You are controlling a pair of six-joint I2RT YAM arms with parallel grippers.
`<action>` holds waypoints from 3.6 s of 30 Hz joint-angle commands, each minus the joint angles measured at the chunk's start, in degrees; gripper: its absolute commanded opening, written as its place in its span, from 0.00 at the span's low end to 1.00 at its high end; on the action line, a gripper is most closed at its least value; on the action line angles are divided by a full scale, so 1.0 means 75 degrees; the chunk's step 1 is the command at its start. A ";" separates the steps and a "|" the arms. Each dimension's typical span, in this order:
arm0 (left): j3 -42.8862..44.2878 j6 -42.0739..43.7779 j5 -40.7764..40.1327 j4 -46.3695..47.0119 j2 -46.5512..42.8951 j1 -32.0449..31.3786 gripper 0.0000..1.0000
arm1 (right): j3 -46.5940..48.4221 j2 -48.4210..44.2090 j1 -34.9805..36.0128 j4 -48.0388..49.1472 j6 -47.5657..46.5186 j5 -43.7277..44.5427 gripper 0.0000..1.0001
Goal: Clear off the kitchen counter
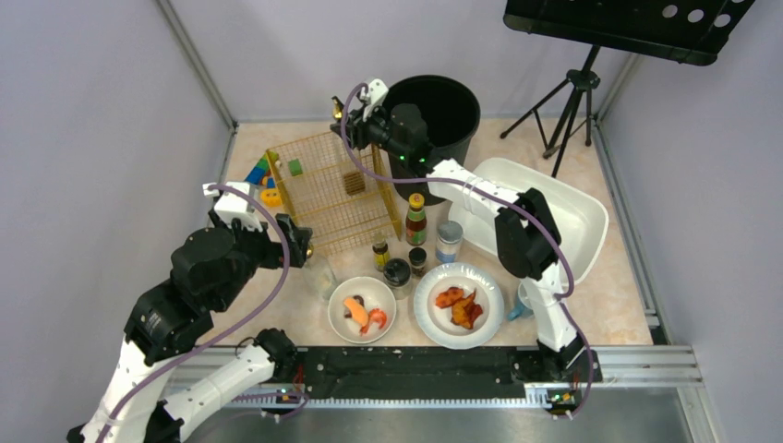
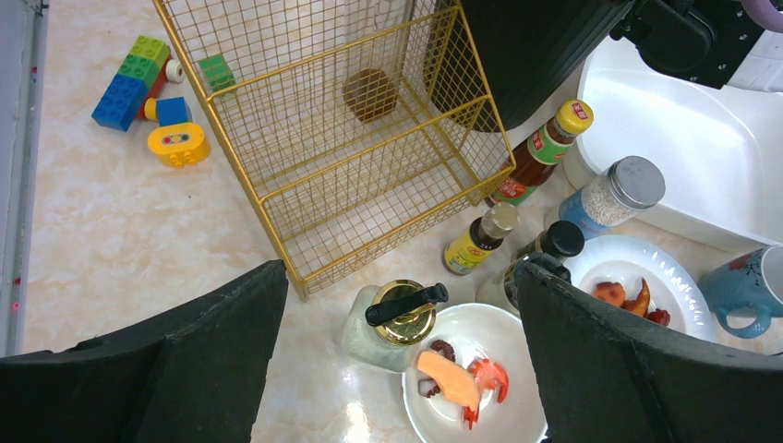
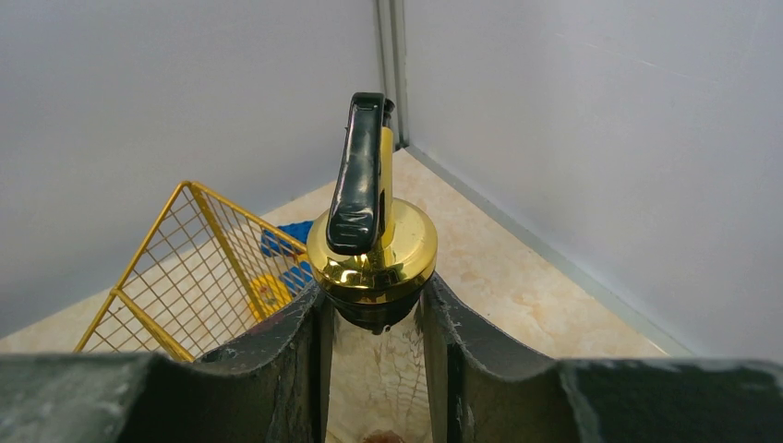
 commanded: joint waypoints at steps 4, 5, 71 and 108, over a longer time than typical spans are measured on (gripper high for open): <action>-0.0039 0.0003 0.0052 0.0358 0.0002 0.0009 0.99 | 0.0171 -0.0001 -0.0079 0.0358 0.0029 0.0110 0.00; -0.0037 0.0001 0.0060 0.0366 0.0005 0.0009 0.99 | 0.0184 -0.0011 -0.0075 0.0353 0.0014 0.0089 0.00; 0.0025 -0.0100 0.0303 0.0295 0.0141 0.0009 0.99 | -0.1083 -0.2790 0.0686 0.0005 -0.0305 0.0452 0.82; 0.0813 -0.0959 -0.0192 -0.0380 -0.0526 0.0009 0.99 | -0.6376 -0.4676 0.3365 0.1808 -0.0067 -0.0997 0.72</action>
